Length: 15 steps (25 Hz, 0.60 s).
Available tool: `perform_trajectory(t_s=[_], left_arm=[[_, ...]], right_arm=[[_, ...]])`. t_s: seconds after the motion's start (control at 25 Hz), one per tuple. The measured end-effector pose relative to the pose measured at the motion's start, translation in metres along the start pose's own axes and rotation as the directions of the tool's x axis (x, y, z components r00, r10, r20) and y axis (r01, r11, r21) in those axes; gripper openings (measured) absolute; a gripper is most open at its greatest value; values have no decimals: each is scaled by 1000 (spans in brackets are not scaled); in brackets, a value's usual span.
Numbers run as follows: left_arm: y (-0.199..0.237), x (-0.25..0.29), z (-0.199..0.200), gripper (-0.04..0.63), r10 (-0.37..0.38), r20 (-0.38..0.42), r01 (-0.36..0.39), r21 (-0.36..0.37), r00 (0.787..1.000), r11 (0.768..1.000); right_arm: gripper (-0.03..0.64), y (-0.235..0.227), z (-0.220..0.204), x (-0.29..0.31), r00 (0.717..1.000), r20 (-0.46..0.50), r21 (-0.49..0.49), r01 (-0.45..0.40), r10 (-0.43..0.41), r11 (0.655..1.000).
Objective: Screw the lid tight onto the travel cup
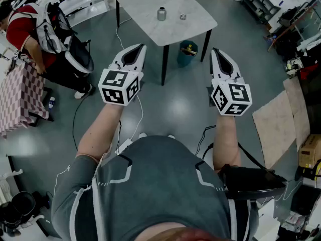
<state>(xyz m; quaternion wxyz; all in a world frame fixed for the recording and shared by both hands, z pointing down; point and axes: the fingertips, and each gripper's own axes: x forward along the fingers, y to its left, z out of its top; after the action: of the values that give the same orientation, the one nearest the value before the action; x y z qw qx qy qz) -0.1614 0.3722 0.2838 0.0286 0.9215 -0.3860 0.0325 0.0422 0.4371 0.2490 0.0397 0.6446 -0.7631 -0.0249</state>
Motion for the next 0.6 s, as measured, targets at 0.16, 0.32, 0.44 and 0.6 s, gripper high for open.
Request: perform_trajectory(t_s=[0.16,0.32,0.44,0.6], left_arm=[[5,-2,1,9,10,-9,-10,8,1000,1000],[8,-7,0,9,3,-7,-3,6,1000,1000],[13,-11,2,9,4,-1,-4,8,1000,1000],[19,-15,5,9,10,5,-10,6,1000,1000]], right_arm=[[26,2,0,2,1000,-9,13,9,-9,1000],[28,7,-2,3,1000,-4,61,14,-13,998],[28,13,1,4,1000,6,64,10,-11,998],[28,21,8,7,1000,13,54,10,-11,998]])
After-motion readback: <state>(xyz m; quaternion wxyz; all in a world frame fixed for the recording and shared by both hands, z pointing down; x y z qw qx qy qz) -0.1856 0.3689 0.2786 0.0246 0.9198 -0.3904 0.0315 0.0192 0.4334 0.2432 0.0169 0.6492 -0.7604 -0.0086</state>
